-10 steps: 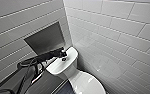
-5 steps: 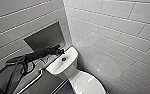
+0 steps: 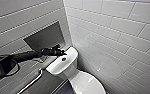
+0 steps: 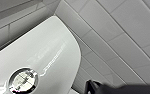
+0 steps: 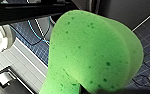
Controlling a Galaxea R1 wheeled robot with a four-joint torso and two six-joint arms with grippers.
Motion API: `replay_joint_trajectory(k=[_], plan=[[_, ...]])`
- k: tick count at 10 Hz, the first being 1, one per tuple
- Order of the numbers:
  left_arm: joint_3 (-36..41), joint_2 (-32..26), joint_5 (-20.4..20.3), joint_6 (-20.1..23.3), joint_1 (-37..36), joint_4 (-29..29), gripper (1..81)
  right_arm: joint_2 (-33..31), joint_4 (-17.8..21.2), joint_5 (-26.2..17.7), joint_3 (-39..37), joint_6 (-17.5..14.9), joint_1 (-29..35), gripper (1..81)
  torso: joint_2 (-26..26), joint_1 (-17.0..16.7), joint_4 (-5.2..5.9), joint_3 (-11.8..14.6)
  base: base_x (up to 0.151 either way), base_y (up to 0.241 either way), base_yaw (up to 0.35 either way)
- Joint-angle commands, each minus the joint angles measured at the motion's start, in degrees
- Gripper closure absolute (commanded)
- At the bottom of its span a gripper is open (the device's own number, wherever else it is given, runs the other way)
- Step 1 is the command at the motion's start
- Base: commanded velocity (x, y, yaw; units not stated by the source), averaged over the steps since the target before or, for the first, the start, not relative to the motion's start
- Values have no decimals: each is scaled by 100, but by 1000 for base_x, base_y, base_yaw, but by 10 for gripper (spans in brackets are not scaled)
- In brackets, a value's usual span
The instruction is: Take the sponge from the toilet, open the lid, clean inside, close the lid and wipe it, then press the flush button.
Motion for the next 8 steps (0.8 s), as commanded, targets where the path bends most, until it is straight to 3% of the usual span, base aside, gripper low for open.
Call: replay_joint_trajectory(k=[1,3,5,8], plan=[[2648,-2406,405,62,-314,-120,811,53,19,-464,81,3,-36,811,0,0,0,0,0,0,0],[3195,-3024,405,97,328,-102,811,53,19,-464,73,12,-1,811,0,0,0,0,0,0,0],[3860,-3593,318,97,1374,473,811,53,19,-464,73,4,43,811,0,0,0,0,0,0,0],[4135,-3780,-263,106,3043,1356,811,62,-8,-464,73,-5,87,811,0,0,0,0,0,0,0]])
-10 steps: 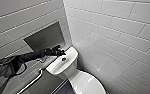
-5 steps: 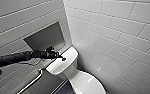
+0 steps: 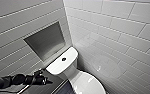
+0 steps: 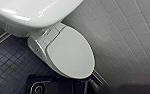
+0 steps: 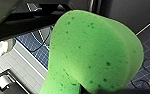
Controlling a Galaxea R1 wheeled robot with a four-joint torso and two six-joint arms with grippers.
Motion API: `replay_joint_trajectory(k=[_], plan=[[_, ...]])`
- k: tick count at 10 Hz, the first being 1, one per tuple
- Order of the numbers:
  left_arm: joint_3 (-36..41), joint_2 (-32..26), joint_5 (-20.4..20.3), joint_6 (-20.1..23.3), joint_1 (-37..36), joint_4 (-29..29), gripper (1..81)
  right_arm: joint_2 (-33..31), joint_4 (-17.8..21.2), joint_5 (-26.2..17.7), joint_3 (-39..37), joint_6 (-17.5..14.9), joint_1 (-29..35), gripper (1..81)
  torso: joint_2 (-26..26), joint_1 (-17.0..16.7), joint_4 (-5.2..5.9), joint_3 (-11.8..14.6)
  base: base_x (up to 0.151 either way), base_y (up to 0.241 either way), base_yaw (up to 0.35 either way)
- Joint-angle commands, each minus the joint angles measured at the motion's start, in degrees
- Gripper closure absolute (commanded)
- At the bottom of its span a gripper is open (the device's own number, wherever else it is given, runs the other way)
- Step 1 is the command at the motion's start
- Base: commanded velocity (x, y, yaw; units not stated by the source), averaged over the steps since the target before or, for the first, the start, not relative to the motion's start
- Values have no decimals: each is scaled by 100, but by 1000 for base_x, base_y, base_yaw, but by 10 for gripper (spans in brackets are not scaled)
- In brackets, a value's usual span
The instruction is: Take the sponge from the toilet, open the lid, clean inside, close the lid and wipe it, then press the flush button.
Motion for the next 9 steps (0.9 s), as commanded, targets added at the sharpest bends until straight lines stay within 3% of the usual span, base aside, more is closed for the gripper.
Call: replay_joint_trajectory(k=[1,5,9], plan=[[711,-674,-781,46,1799,1498,811,64,-5,-447,73,-5,-25,811,0,0,0,0,0,0,0],[-745,467,-1775,64,3839,2387,811,126,-14,-350,73,-14,1,811,0,-2,0,0,0,0,0],[-2836,2013,-1838,81,4710,2625,811,152,-14,-350,73,-14,-7,811,0,-4,0,2,0,0,0]])
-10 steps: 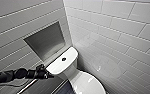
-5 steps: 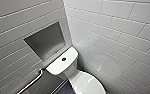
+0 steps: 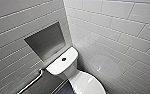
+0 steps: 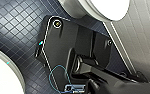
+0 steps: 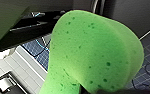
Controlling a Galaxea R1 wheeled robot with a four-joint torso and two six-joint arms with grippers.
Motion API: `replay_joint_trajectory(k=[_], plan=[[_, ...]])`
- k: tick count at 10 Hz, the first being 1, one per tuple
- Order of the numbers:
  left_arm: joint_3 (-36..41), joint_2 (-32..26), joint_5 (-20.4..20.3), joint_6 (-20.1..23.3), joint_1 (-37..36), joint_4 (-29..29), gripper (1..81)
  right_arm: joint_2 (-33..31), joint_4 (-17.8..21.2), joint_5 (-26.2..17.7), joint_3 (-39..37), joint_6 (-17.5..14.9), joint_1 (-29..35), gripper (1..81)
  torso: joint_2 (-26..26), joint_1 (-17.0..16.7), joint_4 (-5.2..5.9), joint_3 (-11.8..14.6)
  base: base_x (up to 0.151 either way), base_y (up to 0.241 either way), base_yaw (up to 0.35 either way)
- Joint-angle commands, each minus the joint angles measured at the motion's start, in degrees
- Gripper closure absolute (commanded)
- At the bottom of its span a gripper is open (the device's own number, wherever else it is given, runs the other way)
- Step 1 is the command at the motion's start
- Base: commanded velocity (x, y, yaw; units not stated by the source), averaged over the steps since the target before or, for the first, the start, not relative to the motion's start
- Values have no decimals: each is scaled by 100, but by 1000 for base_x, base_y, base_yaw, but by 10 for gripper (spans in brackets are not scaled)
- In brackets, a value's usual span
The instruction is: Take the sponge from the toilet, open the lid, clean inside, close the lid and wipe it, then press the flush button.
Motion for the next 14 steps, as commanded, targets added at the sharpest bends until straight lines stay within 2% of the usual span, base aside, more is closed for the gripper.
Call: replay_joint_trajectory(k=[1,3,4,8,12,13,14], plan=[[-1753,1341,-220,36,798,787,811,126,-14,-422,66,-14,-80,811,0,0,0,570,0,0,0],[-2254,1763,-211,36,938,883,811,126,-5,-422,49,-14,-115,811,0,0,0,650,0,0,0],[-2701,2035,-211,27,990,884,811,126,-5,-422,40,-6,-124,811,0,2,0,814,0,0,0],[-4102,3004,-211,36,1246,893,811,135,-23,-422,40,-14,-89,811,-9,-11,0,1629,0,0,0],[-5848,4110,-176,36,1430,997,811,161,-23,-422,40,-14,-71,811,-19,-20,0,2481,0,0,0],[-6115,4261,-185,36,1465,1060,811,161,-23,-422,31,-14,-71,811,-22,-21,0,2480,0,0,0],[-6343,4392,-194,36,1474,1068,811,161,-14,-422,22,-14,-71,811,-26,-21,0,2317,0,0,0]])
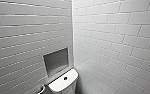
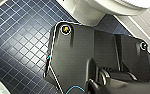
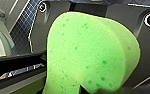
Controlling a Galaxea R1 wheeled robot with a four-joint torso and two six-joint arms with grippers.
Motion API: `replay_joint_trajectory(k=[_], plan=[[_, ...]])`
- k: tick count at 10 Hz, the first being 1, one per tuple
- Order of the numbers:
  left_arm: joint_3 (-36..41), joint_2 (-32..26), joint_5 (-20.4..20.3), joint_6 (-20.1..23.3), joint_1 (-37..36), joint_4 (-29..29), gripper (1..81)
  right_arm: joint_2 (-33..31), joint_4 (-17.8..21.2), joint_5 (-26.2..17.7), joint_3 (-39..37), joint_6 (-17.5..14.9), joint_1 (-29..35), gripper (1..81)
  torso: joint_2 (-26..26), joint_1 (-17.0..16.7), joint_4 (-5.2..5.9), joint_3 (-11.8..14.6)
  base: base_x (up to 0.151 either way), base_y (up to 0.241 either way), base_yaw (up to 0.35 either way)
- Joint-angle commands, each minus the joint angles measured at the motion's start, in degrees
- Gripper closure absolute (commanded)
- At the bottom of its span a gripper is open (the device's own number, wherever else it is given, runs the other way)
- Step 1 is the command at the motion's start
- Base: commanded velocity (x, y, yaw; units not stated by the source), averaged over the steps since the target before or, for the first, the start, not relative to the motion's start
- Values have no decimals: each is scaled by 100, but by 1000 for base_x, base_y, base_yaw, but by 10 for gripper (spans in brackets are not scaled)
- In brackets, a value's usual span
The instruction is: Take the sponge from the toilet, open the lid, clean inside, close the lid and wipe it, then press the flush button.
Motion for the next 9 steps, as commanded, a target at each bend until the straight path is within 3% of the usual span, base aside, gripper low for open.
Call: replay_joint_trajectory(k=[1,5,9], plan=[[-775,572,267,26,-130,212,811,12,10,-300,38,-13,220,811,0,10,0,-2,0,0,0],[-916,747,346,26,-129,238,811,38,1,-309,-50,-13,220,811,-2,10,0,48,0,0,0],[-1664,1275,346,0,-59,229,811,223,19,-327,-358,5,229,811,-5,10,0,50,0,0,0]])
